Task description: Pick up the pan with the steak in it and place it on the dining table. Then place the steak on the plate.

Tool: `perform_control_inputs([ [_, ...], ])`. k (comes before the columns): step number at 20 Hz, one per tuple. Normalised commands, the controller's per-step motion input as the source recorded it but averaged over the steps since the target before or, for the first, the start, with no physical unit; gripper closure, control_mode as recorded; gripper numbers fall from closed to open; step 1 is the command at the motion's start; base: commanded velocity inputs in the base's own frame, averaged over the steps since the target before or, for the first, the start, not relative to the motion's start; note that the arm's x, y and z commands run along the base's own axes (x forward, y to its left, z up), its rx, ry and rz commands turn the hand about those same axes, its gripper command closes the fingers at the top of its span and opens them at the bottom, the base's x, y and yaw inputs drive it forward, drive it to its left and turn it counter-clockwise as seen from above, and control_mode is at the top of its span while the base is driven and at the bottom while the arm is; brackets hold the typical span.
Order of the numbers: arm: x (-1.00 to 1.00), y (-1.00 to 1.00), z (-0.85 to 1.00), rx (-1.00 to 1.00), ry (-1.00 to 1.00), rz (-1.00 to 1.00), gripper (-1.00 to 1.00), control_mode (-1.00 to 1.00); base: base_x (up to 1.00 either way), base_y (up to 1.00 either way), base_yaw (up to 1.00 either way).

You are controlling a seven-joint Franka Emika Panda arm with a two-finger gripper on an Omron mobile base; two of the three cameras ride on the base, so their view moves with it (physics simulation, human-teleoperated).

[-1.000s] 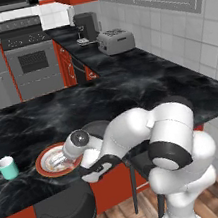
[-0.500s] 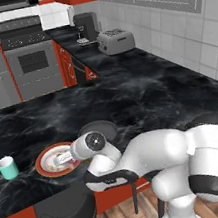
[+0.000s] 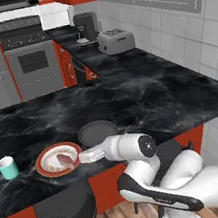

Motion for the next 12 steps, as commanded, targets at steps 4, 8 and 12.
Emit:
perform_control_inputs([
  [4, -0.85, -0.62, 0.48, 0.13, -0.19, 0.01, -1.0, -1.0, 0.0, 0.0, 0.0],
  [8, -0.87, -0.56, 0.45, 0.12, -0.19, 0.03, -1.0, -1.0, 0.0, 0.0, 0.0],
  [12, -0.78, -0.48, 0.51, 0.12, -0.22, 0.05, -1.0, -1.0, 0.0, 0.0, 0.0],
])
